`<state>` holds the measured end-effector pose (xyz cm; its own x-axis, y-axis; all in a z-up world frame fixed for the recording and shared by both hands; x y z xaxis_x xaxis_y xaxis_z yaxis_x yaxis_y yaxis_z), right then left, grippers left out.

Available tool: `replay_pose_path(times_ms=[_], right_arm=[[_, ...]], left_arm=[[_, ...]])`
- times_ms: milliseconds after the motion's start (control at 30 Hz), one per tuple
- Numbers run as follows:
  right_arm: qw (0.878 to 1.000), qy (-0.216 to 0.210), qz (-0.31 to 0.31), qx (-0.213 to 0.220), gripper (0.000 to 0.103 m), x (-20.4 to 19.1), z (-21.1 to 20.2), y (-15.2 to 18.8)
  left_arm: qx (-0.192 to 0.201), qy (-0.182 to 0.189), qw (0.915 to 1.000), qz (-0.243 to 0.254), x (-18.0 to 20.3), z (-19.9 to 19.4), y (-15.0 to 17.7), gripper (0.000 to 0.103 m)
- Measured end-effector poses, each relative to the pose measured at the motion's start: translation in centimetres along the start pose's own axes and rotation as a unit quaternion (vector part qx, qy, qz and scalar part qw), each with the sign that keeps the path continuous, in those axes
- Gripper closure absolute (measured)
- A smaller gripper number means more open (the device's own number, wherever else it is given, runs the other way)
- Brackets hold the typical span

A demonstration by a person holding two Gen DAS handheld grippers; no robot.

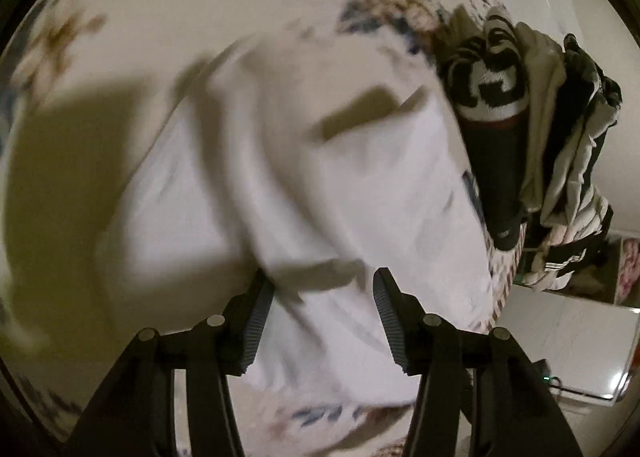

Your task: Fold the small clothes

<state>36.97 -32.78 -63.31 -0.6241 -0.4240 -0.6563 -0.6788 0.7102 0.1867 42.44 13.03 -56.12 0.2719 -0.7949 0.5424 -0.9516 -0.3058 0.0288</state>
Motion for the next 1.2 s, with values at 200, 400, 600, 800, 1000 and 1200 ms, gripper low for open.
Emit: replay_pose_path(times_ms=[200, 400, 600, 800, 1000, 1200], right_arm=[[0.998, -0.041, -0.005, 0.050, 0.043, -4.0, 1.4, -3.8], [0.992, -0.071, 0.020, 0.100, 0.043, -5.4, 1.0, -6.5], [0.995, -0.045, -0.013, 0.084, 0.043, -6.2, -1.6, -2.9], [0.997, -0.001, -0.050, -0.056, 0.043, -6.9, 5.9, 5.0], [0.996, -0.044, -0.063, -0.041, 0.043, -12.4, 12.4, 3.5], [0.993, -0.086, -0.065, 0.052, 0.043, -16.1, 9.3, -0.9]], left_arm=[[0.047, -0.004, 0.9979, 0.044, 3.5, -0.8, -5.3, 0.054], [0.075, -0.018, 0.9937, 0.081, 4.9, -2.4, -8.6, 0.054], [0.087, -0.040, 0.9888, 0.114, 3.2, -6.4, -3.8, 0.054], [0.033, -0.068, 0.9935, 0.084, -0.5, -4.4, 0.9, 0.054], [0.020, -0.070, 0.9917, 0.105, 0.2, -2.6, 1.2, 0.054], [0.025, -0.098, 0.9811, 0.165, 2.6, 0.9, -2.9, 0.054]])
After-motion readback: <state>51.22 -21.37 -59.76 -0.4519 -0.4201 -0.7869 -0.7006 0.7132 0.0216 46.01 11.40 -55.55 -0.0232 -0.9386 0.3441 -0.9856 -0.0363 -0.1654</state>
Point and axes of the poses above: each gripper's, at about its wrist camera, not at the fingertips, and z roughly the way its jaws point, x to its right, y to its underside, the point moved 4 cm from there along z, roughly the way its jaws point, and after that the axes turned 5 degrees about z, right-handed, at the moved point
